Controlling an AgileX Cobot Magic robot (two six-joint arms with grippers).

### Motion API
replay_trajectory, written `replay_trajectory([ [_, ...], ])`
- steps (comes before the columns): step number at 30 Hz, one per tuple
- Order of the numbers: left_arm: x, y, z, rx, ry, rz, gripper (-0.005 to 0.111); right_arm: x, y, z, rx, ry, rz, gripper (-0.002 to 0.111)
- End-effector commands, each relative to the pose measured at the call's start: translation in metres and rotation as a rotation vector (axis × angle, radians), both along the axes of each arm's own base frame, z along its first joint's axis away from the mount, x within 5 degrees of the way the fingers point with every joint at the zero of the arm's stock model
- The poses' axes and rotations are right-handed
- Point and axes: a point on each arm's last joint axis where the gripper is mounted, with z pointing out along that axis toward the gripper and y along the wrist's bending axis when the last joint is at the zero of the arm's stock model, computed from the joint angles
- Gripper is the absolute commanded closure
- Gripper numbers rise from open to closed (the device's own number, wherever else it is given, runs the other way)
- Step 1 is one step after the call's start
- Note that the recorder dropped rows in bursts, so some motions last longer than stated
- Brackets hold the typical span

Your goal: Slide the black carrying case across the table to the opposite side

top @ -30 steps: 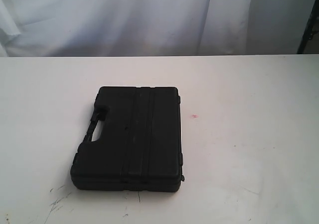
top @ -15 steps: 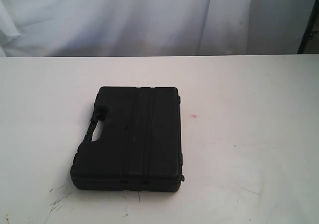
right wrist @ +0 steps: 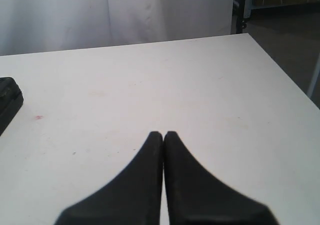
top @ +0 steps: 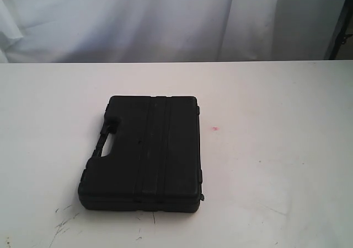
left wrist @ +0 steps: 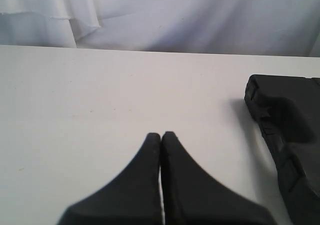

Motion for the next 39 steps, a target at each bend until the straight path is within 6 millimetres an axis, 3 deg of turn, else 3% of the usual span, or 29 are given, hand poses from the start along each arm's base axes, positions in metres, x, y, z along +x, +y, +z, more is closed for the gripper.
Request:
replay_trajectory([
  [1,0.000,0.000,0.000,0.003,-0.015,0.003,0.107,0.000,0.000,-0.001,0.006,-0.002,-0.004,0.108],
  [24,0.000,0.000,0.001,0.006,-0.024,0.002,0.107,0.000,0.000,-0.001,0.015,-0.002,-0.005,0.108],
  [30,0.001,0.000,0.036,-0.018,-0.412,0.003,0.107,0.000,0.000,-0.001,0.015,-0.002,-0.005,0.108],
  [39,0.000,0.000,0.041,-0.014,-0.462,0.004,0.107,0.000,0.000,-0.001,0.015,-0.002,-0.005,0.108],
])
